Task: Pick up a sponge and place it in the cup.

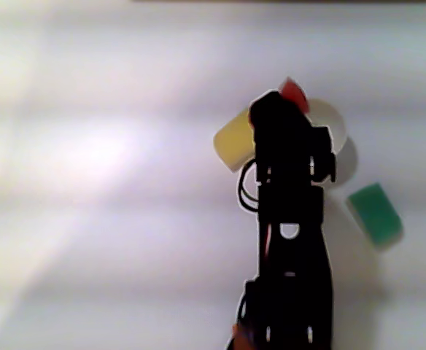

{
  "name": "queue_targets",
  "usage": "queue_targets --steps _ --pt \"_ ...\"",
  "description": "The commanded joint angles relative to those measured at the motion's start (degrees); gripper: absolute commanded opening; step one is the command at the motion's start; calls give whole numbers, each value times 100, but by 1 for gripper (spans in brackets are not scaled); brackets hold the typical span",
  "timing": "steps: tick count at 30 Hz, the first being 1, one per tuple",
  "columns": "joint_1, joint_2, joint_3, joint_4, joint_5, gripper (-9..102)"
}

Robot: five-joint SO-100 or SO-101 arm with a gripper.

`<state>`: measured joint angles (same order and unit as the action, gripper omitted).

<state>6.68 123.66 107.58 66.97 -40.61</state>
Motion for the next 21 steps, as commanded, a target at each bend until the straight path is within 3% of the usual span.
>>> queue_targets --steps 1,5,14,21 --pt "246 132 -176 -18 -220 0" --pt "527 0 -299 -185 -229 0" --pt "668 -527 -185 -1151 940 0" --pt "765 -721 0 -1292 888 0"
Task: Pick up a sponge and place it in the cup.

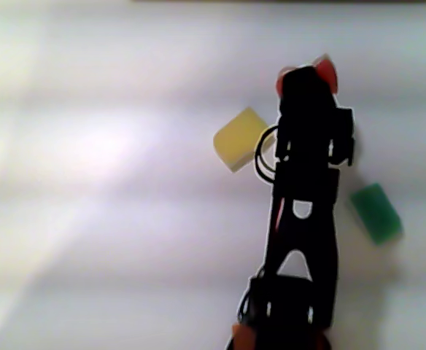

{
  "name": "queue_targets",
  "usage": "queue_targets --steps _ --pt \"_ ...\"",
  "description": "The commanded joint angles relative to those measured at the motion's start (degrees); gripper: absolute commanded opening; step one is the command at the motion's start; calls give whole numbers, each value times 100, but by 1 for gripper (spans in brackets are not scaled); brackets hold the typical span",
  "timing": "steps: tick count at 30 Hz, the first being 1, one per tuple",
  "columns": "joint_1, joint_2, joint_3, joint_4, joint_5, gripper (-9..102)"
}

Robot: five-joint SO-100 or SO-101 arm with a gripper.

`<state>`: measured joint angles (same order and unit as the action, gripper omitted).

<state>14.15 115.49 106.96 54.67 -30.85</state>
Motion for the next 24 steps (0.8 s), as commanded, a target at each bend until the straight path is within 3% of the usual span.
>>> queue_targets --steps 1,17,24 --pt "0 105 132 -62 -35 0" --pt "-70 448 483 -35 18 36" --pt "-158 624 562 -26 237 36"
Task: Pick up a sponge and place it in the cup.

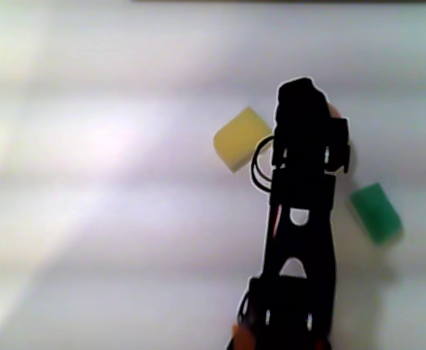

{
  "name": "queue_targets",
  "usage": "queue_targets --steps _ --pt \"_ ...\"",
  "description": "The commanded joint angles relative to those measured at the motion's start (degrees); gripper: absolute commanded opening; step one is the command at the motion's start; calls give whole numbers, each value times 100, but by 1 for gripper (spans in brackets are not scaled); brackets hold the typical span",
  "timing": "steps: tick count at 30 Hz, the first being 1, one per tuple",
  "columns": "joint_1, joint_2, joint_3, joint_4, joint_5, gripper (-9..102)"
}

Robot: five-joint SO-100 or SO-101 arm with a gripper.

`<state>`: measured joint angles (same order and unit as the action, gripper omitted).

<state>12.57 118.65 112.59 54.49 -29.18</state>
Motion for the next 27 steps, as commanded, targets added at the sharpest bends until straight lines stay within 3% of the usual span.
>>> queue_targets --steps 1,4,8,15,27 --pt "-18 360 18 -9 149 35" --pt "-132 589 88 53 624 15" --pt "-413 1063 299 220 1723 0" --pt "-976 2197 940 562 3357 0" --pt "-896 4421 2575 571 3393 0"
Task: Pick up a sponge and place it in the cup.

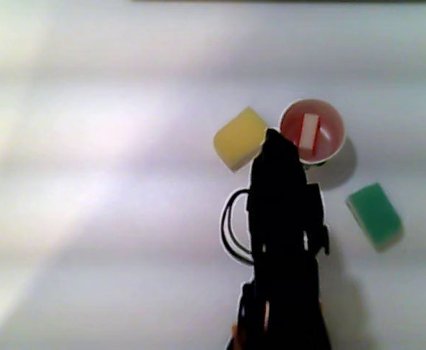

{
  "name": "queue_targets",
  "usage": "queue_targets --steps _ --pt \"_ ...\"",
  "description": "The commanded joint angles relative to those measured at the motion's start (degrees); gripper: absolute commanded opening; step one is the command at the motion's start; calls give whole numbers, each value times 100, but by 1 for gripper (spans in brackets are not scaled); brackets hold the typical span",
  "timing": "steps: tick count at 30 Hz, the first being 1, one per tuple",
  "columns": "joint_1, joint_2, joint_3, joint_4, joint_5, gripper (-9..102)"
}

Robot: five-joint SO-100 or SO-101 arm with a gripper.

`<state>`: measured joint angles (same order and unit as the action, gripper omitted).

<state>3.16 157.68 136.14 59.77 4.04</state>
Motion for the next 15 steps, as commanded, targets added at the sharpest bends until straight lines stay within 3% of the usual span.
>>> queue_targets --steps 1,15 --pt "44 703 360 44 70 0" --pt "255 2575 2408 -475 -79 0"
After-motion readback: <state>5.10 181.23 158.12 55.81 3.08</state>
